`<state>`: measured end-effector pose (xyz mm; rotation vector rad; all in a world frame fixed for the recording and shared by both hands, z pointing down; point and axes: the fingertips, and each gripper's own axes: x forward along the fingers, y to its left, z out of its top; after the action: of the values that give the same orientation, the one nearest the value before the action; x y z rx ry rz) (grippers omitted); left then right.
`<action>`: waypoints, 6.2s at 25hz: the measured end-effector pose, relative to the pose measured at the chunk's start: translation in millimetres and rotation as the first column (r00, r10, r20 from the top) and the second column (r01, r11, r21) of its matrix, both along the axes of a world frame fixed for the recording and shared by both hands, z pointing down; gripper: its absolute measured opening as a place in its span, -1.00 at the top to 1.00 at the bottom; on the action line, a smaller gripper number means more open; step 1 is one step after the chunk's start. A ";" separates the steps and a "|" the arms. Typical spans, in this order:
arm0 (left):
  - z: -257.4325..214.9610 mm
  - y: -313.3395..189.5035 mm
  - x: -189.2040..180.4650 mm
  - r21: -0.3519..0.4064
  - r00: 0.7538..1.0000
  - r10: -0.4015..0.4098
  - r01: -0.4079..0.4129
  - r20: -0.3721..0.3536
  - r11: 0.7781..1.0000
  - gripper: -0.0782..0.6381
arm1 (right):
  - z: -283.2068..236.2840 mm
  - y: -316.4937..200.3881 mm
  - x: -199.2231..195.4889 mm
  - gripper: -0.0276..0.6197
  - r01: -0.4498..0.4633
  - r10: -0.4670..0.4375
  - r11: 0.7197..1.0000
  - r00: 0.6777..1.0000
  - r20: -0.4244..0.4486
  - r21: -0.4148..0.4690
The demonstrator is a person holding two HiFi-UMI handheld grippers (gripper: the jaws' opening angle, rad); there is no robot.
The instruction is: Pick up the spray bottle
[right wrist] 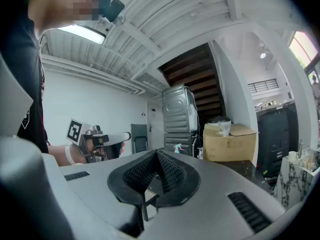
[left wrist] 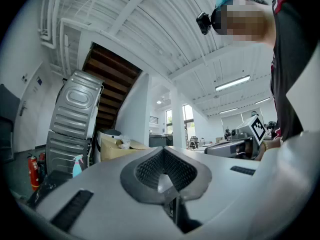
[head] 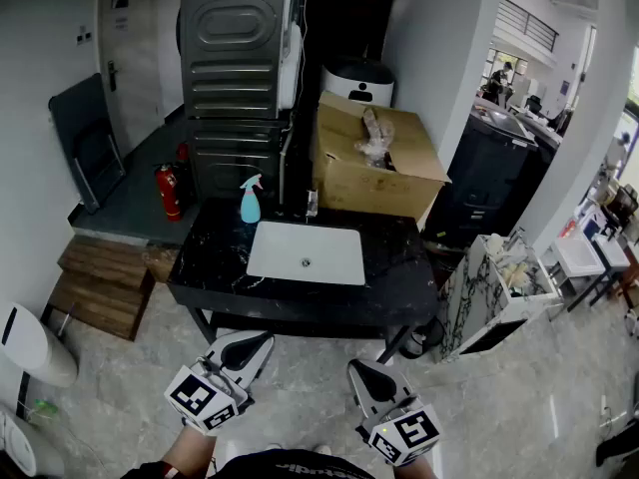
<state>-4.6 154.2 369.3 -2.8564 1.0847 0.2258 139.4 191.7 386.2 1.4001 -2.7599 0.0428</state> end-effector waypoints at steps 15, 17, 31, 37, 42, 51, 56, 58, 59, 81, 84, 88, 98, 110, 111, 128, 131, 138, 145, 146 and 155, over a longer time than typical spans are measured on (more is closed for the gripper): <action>6.0 -5.7 -5.5 -0.016 1.000 0.008 -0.008 -0.010 1.000 0.74 | 0.5 -4.4 -8.7 0.80 0.006 -0.006 1.000 0.999 0.031 0.003; 5.8 -6.1 -8.6 -0.020 1.000 0.008 -0.008 -0.014 1.000 0.74 | -0.8 -4.2 -11.6 0.80 0.012 -0.012 1.000 0.999 0.043 0.001; 14.2 -7.8 -55.0 -0.032 1.000 0.013 -0.014 -0.018 0.999 0.74 | 3.2 -6.2 -55.4 0.80 0.013 -0.013 1.000 0.999 0.037 -0.008; 27.9 -12.7 -80.0 -0.051 0.999 0.024 -0.025 -0.027 0.998 0.74 | 16.0 -6.6 -78.4 0.80 0.002 -0.001 1.000 1.000 0.032 -0.025; 36.0 -25.1 -86.9 -0.070 0.998 0.030 -0.033 -0.049 0.997 0.74 | 24.3 -15.3 -86.0 0.80 0.005 -0.004 0.999 1.000 0.019 -0.046; 42.9 -85.9 -73.9 -0.075 1.000 0.020 -0.021 -0.018 0.997 0.74 | 28.9 -87.2 -75.6 0.80 0.035 -0.033 0.998 0.999 0.034 -0.046; 37.9 -142.6 -58.1 -0.063 1.000 -0.001 -0.001 -0.023 0.998 0.74 | 26.1 -152.8 -59.2 0.80 0.072 -0.071 0.997 0.996 0.046 -0.026; 32.5 -168.3 -45.7 -0.055 1.000 -0.006 0.005 -0.017 0.998 0.74 | 22.2 -180.1 -47.0 0.80 0.082 -0.080 0.996 0.995 0.053 -0.023; 29.1 -181.0 -38.9 -0.049 1.000 -0.009 0.008 -0.014 0.999 0.74 | 20.0 -193.4 -40.3 0.80 0.086 -0.085 0.996 0.995 0.054 -0.020; 14.0 -328.3 37.8 -0.064 0.995 -0.091 0.094 0.048 0.994 0.74 | 12.2 -352.4 34.0 0.80 0.158 -0.154 0.987 0.982 0.112 -0.025; 15.7 -341.6 28.0 -0.068 0.995 -0.092 0.094 0.039 0.993 0.74 | 11.0 -362.2 27.4 0.80 0.148 -0.145 0.989 0.984 0.106 -0.022; 21.1 -365.3 11.3 -0.081 0.995 -0.094 0.096 0.027 0.992 0.74 | 10.2 -378.1 18.8 0.80 0.122 -0.119 0.992 0.988 0.098 -0.023; 24.2 -431.3 -39.6 -0.068 0.997 -0.075 0.076 0.019 0.995 0.73 | 7.3 -423.7 -28.6 0.80 0.087 -0.085 0.996 0.994 0.075 -0.025; 41.2 -536.4 -95.1 -0.009 0.997 -0.018 0.019 0.071 1.000 0.33 | 11.5 -479.7 -73.4 0.80 0.038 -0.035 0.999 0.995 0.090 -0.029; 45.7 -546.9 -100.2 0.001 0.997 -0.021 0.021 0.074 1.000 0.31 | 11.8 -483.2 -76.9 0.80 0.036 -0.033 0.999 0.995 0.092 -0.031; 165.6 -699.4 -147.6 -0.069 0.985 -0.052 0.064 0.166 0.996 0.19 | 51.5 -499.8 -92.6 0.80 -0.033 0.031 0.985 0.999 -0.016 -0.171; 183.0 -709.7 -140.5 -0.110 0.985 -0.015 0.034 0.171 0.993 0.16 | 55.1 -499.8 -91.0 0.80 -0.050 0.047 0.982 0.999 -0.023 -0.181; 199.8 -721.9 -125.7 -0.154 0.984 0.035 -0.008 0.175 0.988 0.17 | 57.1 -495.3 -83.7 0.80 -0.090 0.085 0.978 0.996 -0.033 -0.189; 203.2 -721.1 -122.4 -0.149 0.987 0.032 -0.008 0.159 0.989 0.43 | 59.5 -488.0 -84.0 0.80 -0.121 0.115 0.973 0.992 -0.045 -0.196; 202.8 -721.3 -123.1 -0.147 0.987 0.030 -0.007 0.156 0.989 0.46 | 59.5 -486.8 -84.5 0.80 -0.125 0.118 0.973 0.992 -0.047 -0.196; 198.5 -718.1 -123.4 -0.139 0.989 0.031 -0.011 0.145 0.990 0.52 | 54.4 -481.0 -82.7 0.80 -0.151 0.144 0.971 0.988 -0.051 -0.183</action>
<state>-128.0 -563.9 567.8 -2.9495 1.0818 -0.0610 56.8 -289.3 440.7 1.5344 -2.5399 0.2706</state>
